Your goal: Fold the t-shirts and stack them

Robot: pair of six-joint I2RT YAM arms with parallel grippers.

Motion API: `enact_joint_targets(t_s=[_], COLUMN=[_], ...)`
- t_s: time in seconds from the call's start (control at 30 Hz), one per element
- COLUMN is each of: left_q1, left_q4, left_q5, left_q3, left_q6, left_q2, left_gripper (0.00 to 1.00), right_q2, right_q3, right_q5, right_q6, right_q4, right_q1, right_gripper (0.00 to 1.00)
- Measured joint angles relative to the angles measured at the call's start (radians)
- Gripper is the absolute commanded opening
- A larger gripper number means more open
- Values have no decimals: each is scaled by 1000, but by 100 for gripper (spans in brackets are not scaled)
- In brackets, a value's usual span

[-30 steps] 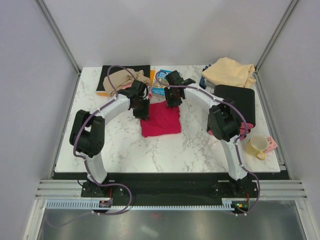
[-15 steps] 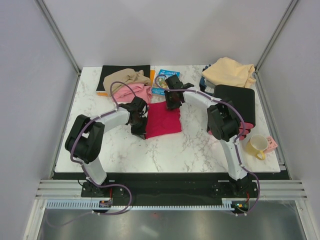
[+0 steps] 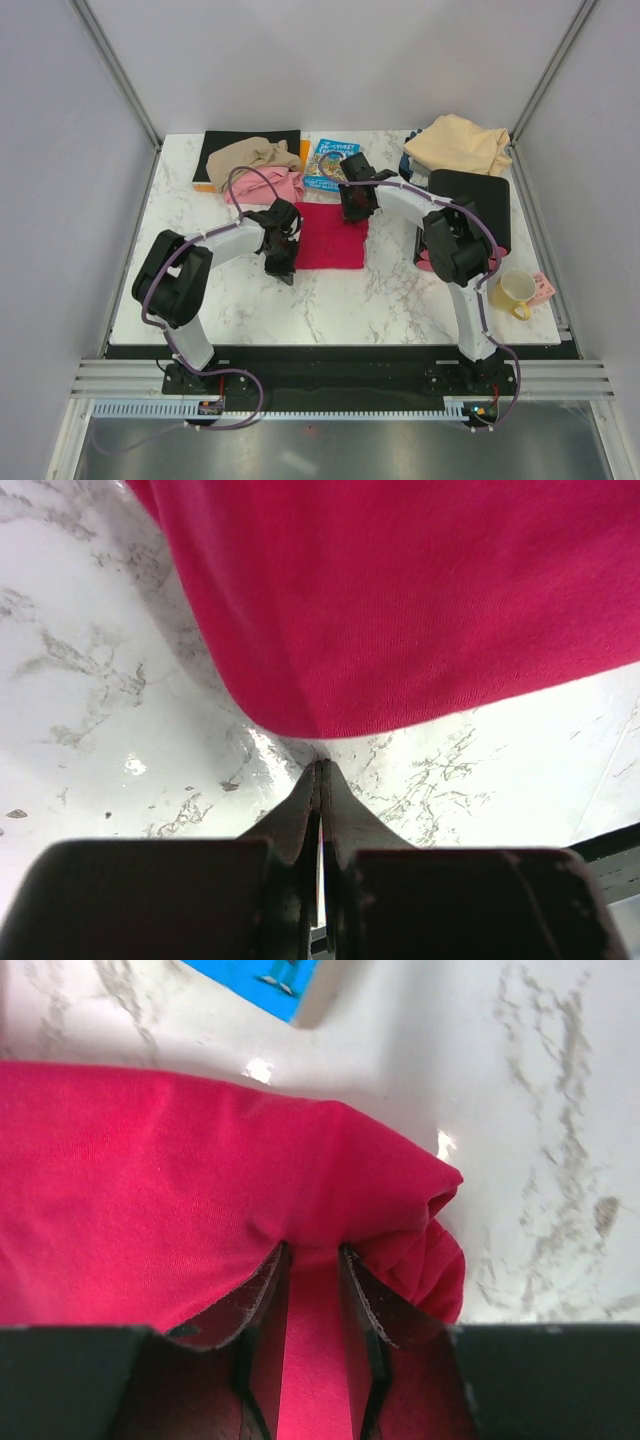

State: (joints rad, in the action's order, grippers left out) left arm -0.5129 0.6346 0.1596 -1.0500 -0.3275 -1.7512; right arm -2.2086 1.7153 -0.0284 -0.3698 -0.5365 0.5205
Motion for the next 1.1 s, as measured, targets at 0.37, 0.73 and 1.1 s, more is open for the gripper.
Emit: enact_joint_targets(t_s=[0.37,0.73,1.1], left_q1=[12,254,269], left_q4=[81,66,24], left_q5=[-136,-95,45], left_q3=[-121,-252,-259], left_q6=[-30,-53,-65], left_q2=[67,12,-10], left_gripper=[42,55,58], right_q2=[247,455,453], right_q3=[-60,-280,-505], right_q5=[8,165,269], right_q6=[7,-64,-204], right_q4=[-95,-56,52], right_q1=[-61,-118,-112], right_gripper=[61,62,66])
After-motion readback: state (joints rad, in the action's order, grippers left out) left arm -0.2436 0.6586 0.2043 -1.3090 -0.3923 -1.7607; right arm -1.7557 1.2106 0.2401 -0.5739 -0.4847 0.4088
